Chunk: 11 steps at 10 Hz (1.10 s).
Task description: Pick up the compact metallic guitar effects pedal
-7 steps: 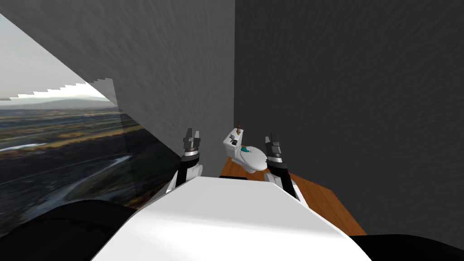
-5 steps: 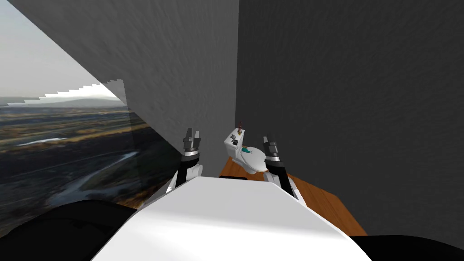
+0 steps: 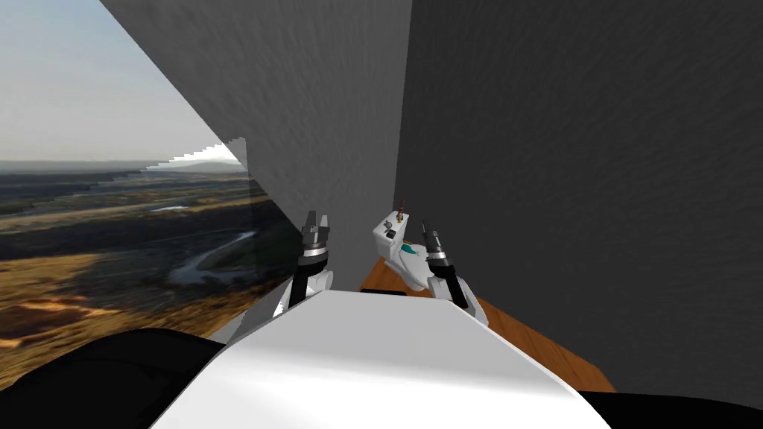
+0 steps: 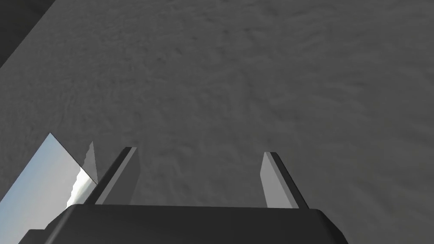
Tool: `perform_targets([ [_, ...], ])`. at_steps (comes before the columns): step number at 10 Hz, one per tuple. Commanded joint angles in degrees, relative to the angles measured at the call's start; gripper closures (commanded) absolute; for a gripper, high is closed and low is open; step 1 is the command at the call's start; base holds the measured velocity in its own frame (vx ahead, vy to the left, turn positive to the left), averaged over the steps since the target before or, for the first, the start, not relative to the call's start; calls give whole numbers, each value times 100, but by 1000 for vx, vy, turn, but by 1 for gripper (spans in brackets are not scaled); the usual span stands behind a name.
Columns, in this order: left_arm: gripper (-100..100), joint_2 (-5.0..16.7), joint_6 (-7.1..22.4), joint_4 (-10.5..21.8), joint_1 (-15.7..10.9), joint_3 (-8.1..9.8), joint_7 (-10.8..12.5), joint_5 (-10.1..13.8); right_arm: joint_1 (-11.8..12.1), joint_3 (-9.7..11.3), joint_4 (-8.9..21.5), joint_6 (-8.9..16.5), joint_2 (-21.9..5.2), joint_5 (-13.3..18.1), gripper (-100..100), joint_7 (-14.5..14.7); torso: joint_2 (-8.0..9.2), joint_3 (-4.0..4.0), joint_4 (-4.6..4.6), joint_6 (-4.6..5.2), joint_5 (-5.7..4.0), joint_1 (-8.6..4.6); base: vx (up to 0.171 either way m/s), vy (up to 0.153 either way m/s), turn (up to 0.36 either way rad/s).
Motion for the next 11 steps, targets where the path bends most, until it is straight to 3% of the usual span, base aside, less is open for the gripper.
perform_targets([
  [1,0,0,0,0,0,0,0,0,-96,60,173,-35,-77,26,-100,110,0,0,0,0,0,0,-17,-68,81],
  [3,0,0,0,0,0,0,0,0,-485,259,541,-101,-348,114,-100,448,-6,-3,-1,1,3,13,-15,-64,270],
  [4,0,0,0,0,0,0,0,0,-490,259,656,-101,-348,114,-100,450,-6,-4,-1,0,2,7,-17,-71,122],
  [6,0,0,0,0,1,0,0,0,-875,481,1051,-163,-642,207,-100,811,-8,-5,-2,1,2,12,-27,-68,290],
  [7,0,0,0,0,0,0,0,0,-915,481,1182,-163,-642,207,-100,821,-4,-2,-1,1,2,8,-37,-70,139],
  [8,0,0,0,0,1,1,0,0,-1132,601,1382,-189,-796,254,-100,1014,-2,-1,-1,7,1,9,-37,-70,217],
  [9,0,0,0,0,1,0,0,0,-1132,601,1457,-189,-796,254,-100,1014,-3,-2,0,2,2,9,-26,-56,118],
  [11,0,0,0,0,1,0,0,0,-1552,860,1882,-230,-1118,348,-100,1396,-5,-3,-1,3,3,15,-33,-64,348],
])
